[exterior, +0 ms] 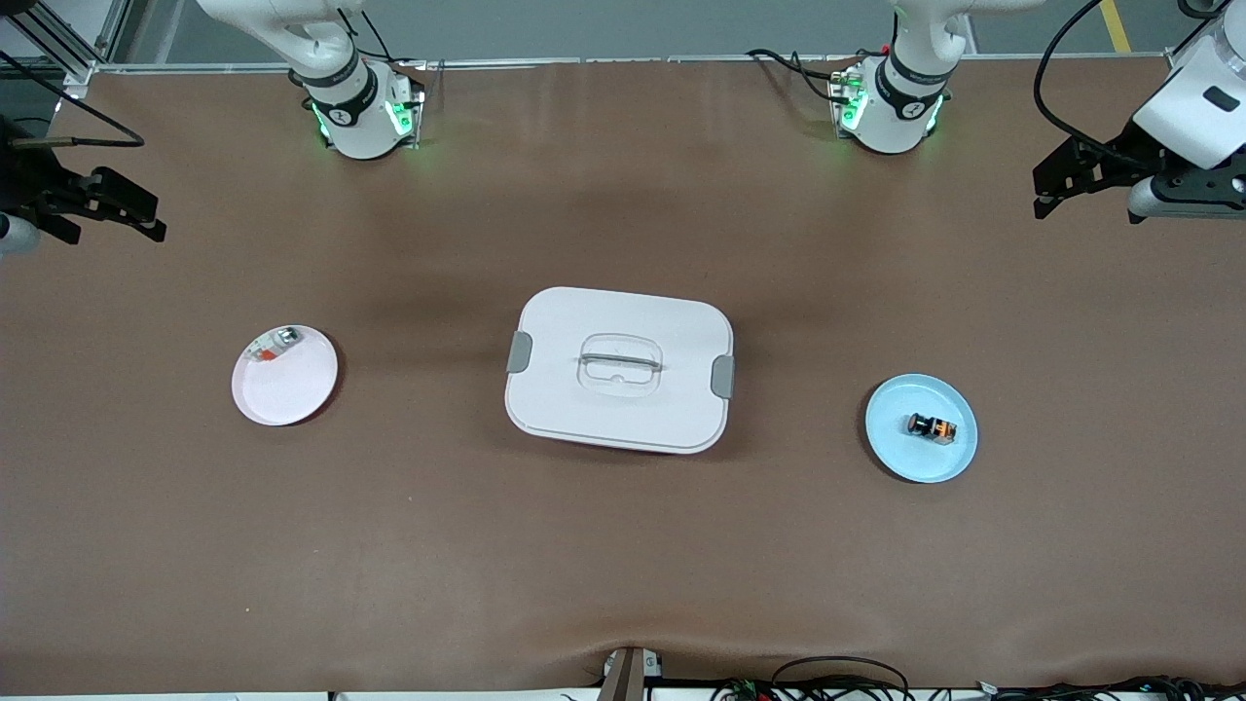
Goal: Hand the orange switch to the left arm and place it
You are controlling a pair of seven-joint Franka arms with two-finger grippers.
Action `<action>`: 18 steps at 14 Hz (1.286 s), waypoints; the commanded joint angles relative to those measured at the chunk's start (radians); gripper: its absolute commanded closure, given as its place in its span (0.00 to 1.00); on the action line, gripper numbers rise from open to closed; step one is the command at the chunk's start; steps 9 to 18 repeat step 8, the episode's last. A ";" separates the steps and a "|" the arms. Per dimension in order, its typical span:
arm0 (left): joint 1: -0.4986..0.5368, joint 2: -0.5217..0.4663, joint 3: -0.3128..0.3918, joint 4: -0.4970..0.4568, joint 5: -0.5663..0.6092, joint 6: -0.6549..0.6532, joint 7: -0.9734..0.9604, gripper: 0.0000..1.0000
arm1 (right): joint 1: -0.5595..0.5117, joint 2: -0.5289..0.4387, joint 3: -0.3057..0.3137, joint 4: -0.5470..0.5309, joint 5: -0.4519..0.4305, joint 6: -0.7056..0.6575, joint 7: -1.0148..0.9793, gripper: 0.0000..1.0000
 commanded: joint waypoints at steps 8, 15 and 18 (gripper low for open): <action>0.001 0.022 0.010 0.050 -0.017 -0.045 0.005 0.00 | -0.016 0.012 0.015 0.028 -0.013 -0.017 -0.006 0.00; 0.001 0.022 0.010 0.050 -0.017 -0.045 0.005 0.00 | -0.016 0.012 0.015 0.028 -0.013 -0.017 -0.006 0.00; 0.001 0.022 0.010 0.050 -0.017 -0.045 0.005 0.00 | -0.016 0.012 0.015 0.028 -0.013 -0.017 -0.006 0.00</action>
